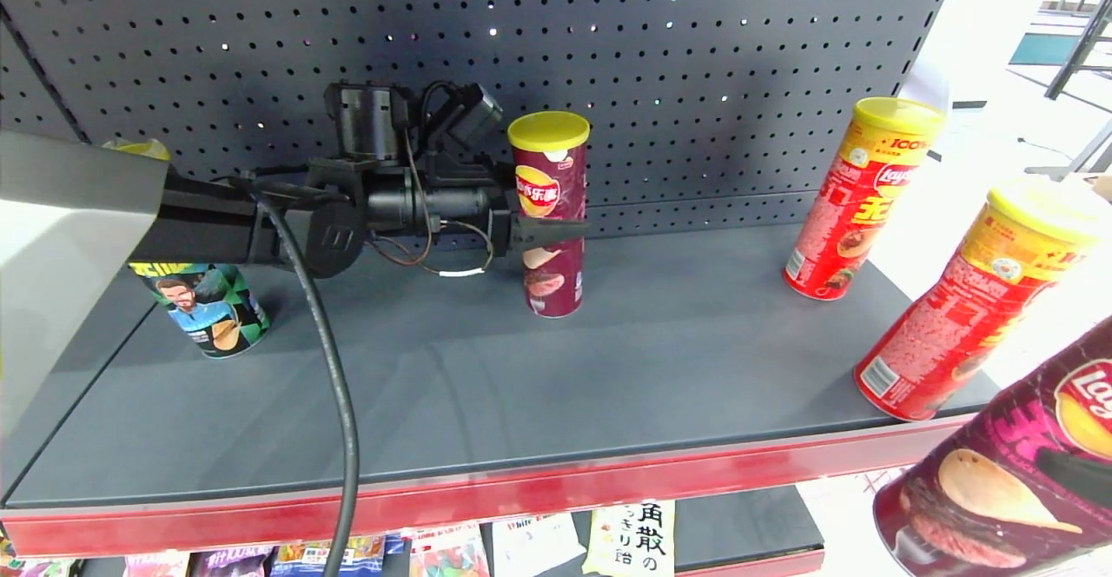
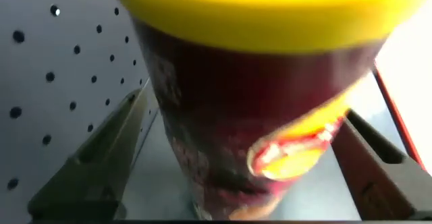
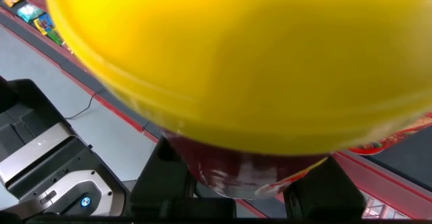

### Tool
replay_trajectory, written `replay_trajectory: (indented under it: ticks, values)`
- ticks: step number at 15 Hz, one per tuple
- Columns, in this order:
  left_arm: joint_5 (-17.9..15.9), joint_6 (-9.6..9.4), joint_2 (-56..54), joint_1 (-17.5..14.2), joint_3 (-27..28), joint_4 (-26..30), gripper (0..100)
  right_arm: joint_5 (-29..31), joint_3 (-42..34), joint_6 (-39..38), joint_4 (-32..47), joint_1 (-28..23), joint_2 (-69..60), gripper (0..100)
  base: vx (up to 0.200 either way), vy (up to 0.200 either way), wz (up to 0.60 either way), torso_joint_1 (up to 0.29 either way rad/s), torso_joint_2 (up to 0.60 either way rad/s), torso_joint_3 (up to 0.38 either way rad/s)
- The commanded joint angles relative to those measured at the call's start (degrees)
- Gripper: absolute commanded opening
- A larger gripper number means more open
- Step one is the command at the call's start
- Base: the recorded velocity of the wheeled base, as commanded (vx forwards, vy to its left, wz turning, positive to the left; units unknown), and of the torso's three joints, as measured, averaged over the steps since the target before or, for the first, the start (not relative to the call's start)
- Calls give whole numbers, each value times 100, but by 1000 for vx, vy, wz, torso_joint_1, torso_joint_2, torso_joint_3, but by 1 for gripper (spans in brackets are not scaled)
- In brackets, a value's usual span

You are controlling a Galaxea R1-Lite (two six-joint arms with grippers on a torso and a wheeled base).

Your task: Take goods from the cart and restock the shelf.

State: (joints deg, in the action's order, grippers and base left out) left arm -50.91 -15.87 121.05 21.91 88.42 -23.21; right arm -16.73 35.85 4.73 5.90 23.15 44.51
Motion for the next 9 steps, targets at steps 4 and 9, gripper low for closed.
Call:
replay_trajectory:
  ticks: [4,9]
  values:
    - [11,58,120,147,132,10,0,11,1,2,-1,-12,-30,0,0,0,0,0,0,0]
    - [362,119,-451,270,-272,36,0,11,1,2,-1,-12,-47,0,0,0,0,0,0,0]
